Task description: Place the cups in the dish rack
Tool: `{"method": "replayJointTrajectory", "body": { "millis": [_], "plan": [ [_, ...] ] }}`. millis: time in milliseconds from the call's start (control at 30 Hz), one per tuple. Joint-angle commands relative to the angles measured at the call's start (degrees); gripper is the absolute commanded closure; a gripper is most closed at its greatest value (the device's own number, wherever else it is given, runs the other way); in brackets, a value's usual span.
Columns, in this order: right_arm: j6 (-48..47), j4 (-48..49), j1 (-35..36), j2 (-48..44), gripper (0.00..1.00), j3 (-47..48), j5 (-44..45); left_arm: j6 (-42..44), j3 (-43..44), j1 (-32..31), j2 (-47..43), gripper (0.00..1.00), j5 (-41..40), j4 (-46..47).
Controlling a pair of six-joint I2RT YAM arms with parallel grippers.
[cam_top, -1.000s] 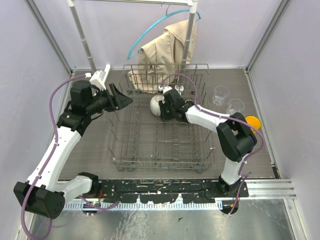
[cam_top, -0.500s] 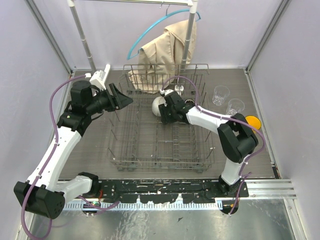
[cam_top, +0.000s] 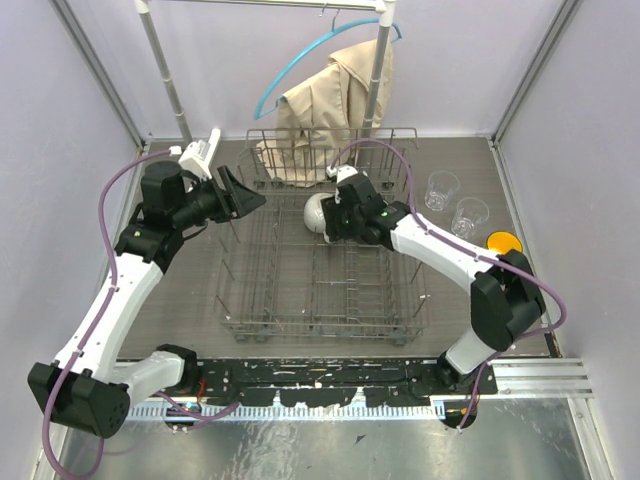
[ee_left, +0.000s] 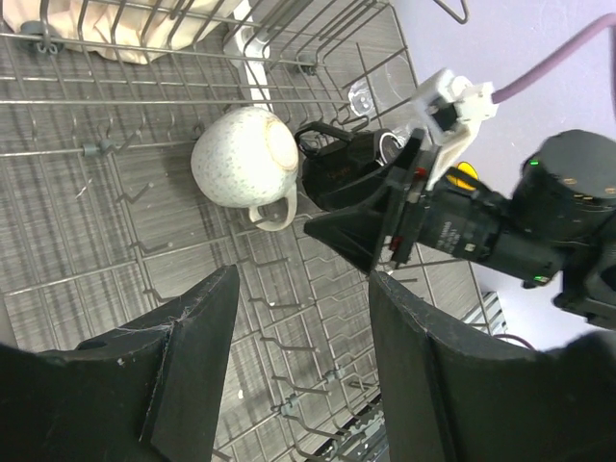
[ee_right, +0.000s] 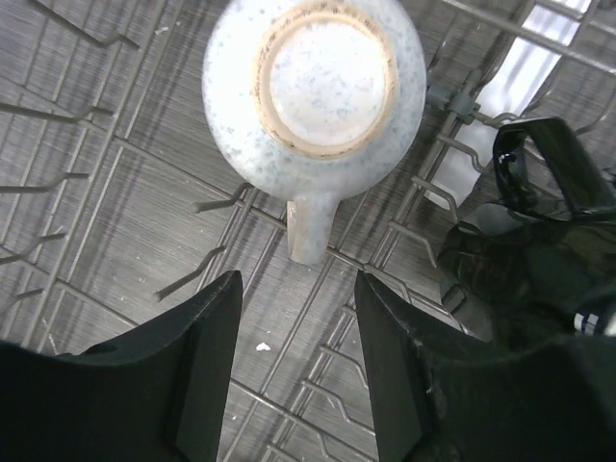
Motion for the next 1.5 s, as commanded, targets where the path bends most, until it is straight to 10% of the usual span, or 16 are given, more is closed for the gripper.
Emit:
{"method": "replayJointTrajectory", "body": {
  "millis": [0, 267, 333, 867, 1467],
  "plan": [
    [1.80, -3.56, 0.26, -4.95, 0.44, 6.18, 2.51, 0.41, -1.49, 0.10, 0.05, 0.37, -1.38, -0.56],
    [5.19, -12.96, -2.19, -7.60, 0.41, 15.75, 3.95, 2.79, -1.48, -2.88, -0.48, 0.27, -5.34, -2.25],
    [6.34, -14.54, -4.76, -8.48, 0.41, 17.21, 3.02, 2.91, -0.79, -3.46, -0.01, 0.02, -6.18, -3.06],
    [10.20, -21.46, -33.01, -5.05, 0.55, 24.61, -0.03, 6.36, 12.26, -8.05, 16.03, 0.02, -2.35, -8.37],
    [9.33, -27.54, -38.20, 23.36, 0.62, 46.27, 0.80, 8.53, 20.05, -2.22, 17.29, 0.02, 1.54, -14.69]
  ]
}}
